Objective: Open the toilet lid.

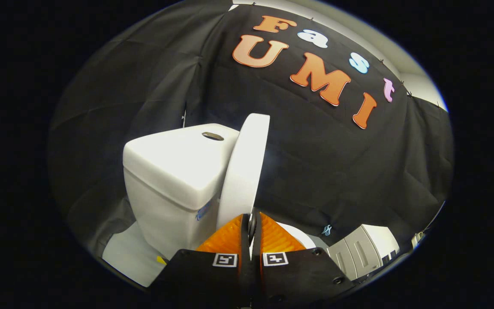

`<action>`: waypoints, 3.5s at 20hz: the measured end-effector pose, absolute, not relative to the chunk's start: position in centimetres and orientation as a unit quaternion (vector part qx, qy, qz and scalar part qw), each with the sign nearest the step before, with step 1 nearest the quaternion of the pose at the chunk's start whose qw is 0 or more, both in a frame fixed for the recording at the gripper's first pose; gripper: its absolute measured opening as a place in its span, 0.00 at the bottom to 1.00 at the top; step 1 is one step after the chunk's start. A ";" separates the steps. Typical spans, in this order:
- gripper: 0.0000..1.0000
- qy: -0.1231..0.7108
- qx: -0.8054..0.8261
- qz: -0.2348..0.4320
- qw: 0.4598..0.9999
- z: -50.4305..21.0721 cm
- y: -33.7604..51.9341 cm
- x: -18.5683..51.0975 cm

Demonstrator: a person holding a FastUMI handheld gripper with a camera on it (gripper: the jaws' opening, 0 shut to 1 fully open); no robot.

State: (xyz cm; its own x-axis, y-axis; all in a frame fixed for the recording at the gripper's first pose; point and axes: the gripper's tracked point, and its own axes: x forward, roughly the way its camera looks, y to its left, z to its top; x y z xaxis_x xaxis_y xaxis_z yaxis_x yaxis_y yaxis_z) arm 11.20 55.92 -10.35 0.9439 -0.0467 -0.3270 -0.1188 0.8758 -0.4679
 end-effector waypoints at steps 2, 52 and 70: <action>0.09 0.161 -0.266 0.006 0.950 -10.1 55.9 11.2; 0.86 0.022 -0.002 0.050 0.999 8.4 16.2 8.3; 0.81 -0.078 0.030 -0.033 0.996 4.2 -2.2 4.4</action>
State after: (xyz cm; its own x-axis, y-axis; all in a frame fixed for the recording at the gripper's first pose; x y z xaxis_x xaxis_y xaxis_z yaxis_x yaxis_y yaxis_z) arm 4.37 -2.16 4.16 0.9856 -0.0696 0.1541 0.0603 0.9961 0.0643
